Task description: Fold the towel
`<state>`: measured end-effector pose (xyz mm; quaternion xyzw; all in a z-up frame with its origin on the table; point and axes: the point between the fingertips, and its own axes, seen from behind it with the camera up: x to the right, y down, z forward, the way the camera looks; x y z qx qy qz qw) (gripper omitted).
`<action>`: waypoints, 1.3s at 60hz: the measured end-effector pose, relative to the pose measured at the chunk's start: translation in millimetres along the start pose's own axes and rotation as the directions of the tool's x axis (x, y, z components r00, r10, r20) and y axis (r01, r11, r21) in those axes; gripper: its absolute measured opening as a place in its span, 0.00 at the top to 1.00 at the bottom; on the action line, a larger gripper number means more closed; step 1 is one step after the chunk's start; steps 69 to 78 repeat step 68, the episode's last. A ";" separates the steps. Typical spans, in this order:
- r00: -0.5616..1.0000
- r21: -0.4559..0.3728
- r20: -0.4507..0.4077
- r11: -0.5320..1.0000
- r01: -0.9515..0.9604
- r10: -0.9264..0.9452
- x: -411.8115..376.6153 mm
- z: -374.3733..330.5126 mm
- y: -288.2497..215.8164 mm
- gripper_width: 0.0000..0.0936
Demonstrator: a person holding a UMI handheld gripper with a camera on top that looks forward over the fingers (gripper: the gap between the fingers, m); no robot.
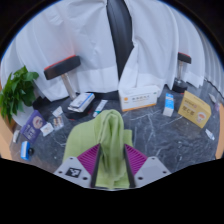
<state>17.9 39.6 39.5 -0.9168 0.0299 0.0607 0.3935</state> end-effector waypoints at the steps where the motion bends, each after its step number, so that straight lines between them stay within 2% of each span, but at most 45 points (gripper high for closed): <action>1: 1.000 0.003 -0.020 1.000 0.012 -0.012 9.8 1.0 2.0 0.42; 3: 0.997 0.011 -0.071 0.999 0.034 -0.033 26.1 -2.6 0.9 0.25; 6: 0.990 0.034 -0.131 0.998 0.057 -0.052 43.1 -14.9 -3.5 0.17; 12: 0.974 0.079 -0.209 0.992 0.102 -0.083 59.9 -48.6 -17.7 0.08; 20: 0.969 0.129 -0.225 0.983 0.131 -0.100 43.1 -109.1 -23.8 0.09; 30: 0.965 0.177 -0.237 0.972 0.157 -0.113 2.2 -191.5 -8.2 0.09; 45: 0.960 0.236 -0.263 0.959 0.155 -0.091 -53.7 -311.9 48.1 0.09; 53: 0.950 0.238 -0.301 0.957 0.163 -0.087 -69.5 -369.2 83.6 0.09; 66: 0.948 0.255 -0.310 0.955 0.153 -0.069 -89.7 -425.2 121.9 0.09; 78: 0.948 0.254 -0.311 0.956 0.147 -0.063 -91.0 -429.4 125.0 0.09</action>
